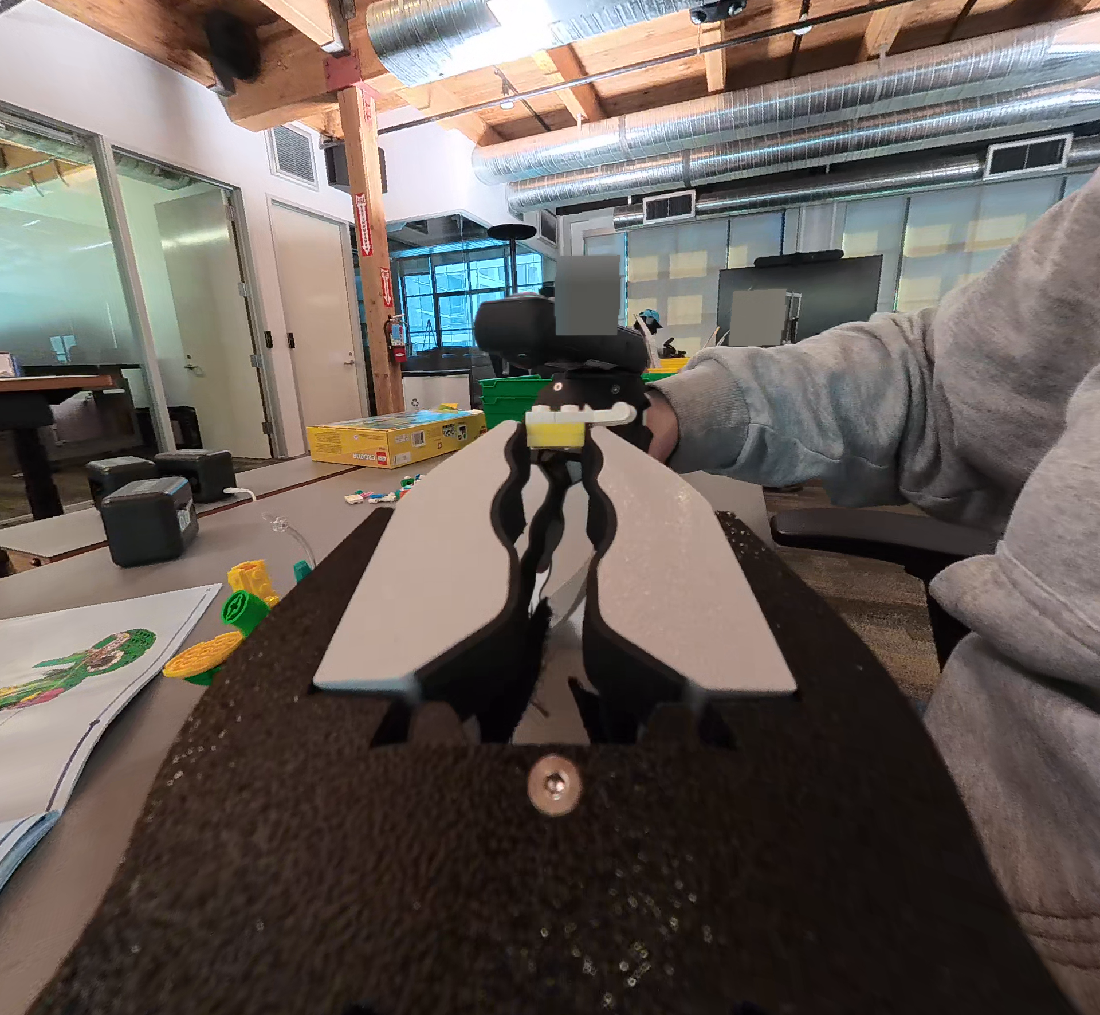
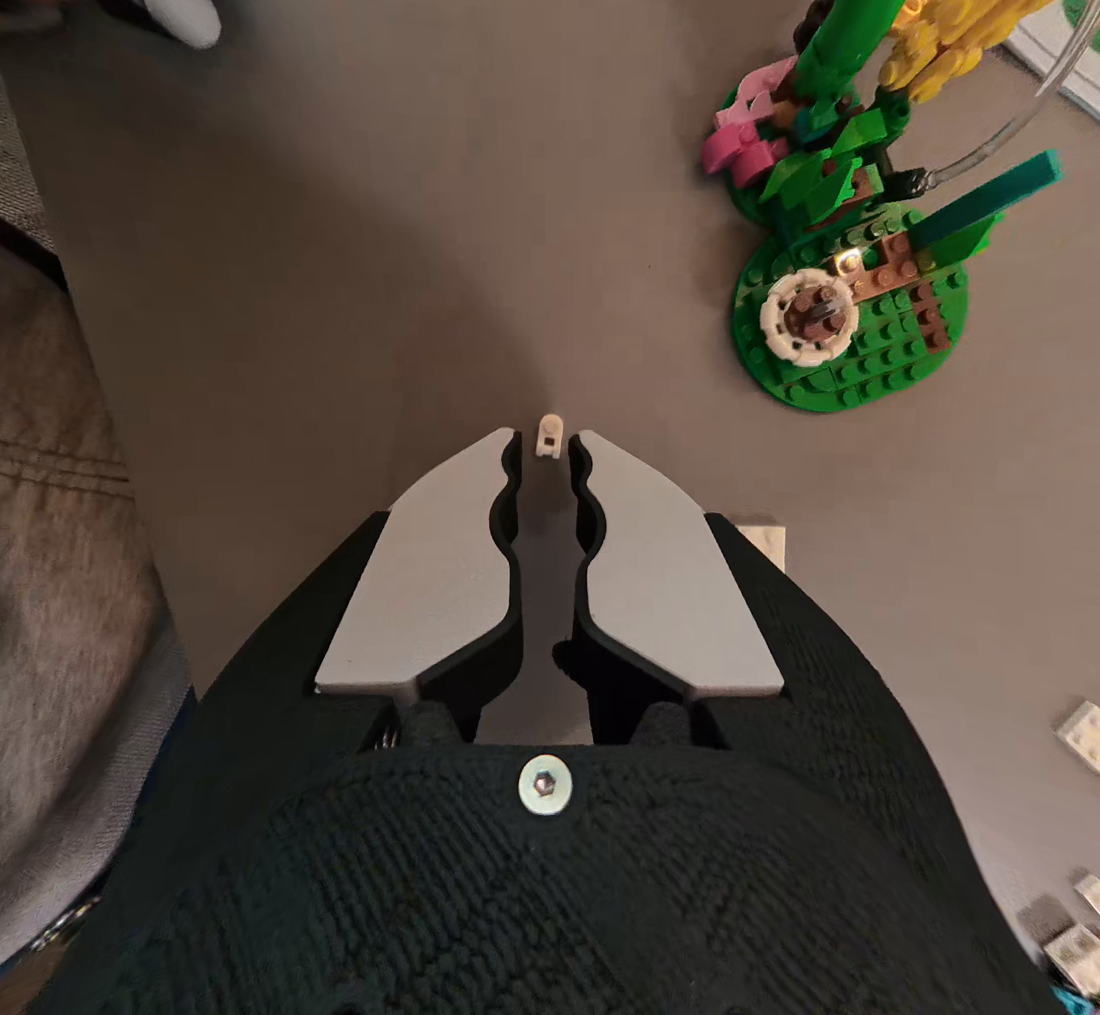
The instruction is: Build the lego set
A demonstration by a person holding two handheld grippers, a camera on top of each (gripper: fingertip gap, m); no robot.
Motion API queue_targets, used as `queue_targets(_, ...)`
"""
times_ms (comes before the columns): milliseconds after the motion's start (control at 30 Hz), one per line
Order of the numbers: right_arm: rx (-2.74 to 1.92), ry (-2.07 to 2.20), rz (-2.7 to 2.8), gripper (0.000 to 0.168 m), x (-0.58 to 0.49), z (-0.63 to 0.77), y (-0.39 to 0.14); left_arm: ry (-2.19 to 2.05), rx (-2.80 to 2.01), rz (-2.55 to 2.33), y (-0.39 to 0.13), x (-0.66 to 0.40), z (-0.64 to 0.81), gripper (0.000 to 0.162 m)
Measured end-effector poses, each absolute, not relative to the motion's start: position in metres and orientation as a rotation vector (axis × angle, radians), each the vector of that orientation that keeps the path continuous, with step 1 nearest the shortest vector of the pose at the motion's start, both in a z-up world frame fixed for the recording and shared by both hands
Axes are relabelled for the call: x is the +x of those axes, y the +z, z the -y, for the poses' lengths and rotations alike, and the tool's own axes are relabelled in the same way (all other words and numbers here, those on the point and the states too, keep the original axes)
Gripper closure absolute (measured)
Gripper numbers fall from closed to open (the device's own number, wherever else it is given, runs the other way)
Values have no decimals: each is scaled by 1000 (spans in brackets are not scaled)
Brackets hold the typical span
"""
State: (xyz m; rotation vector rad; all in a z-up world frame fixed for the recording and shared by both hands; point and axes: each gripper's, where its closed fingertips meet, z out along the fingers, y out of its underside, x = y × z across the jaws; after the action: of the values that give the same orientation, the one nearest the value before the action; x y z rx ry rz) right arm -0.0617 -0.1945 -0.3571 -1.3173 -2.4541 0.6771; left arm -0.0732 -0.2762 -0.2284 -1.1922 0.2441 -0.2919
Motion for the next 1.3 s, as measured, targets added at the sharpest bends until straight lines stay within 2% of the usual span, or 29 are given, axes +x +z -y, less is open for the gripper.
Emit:
queue_targets(33,-1330,676,2458,156,-63,194,-357,-290,-1192,-244,-228,-73,276,145)
queue_targets(433,-1253,646,2521,162,-69,197,-357,-277,-1217,-263,-232,-70,275,145)
queue_targets(500,-1148,746,2454,162,-78,205,-331,-293,-1244,-252,-234,-70,273,145)
queue_targets(633,-808,1234,2346,162,-75,254,-244,-325,-1308,-273,-242,-64,268,145)
queue_targets(700,-629,1311,2380,162,-62,272,-222,-330,-1328,-310,-244,-58,268,145)
queue_targets(933,-558,1084,2567,162,-55,278,-240,-338,-1352,-340,-248,-52,267,145)
queue_targets(1300,-545,986,2635,163,-53,281,-242,-337,-1369,-355,-250,-49,267,145)
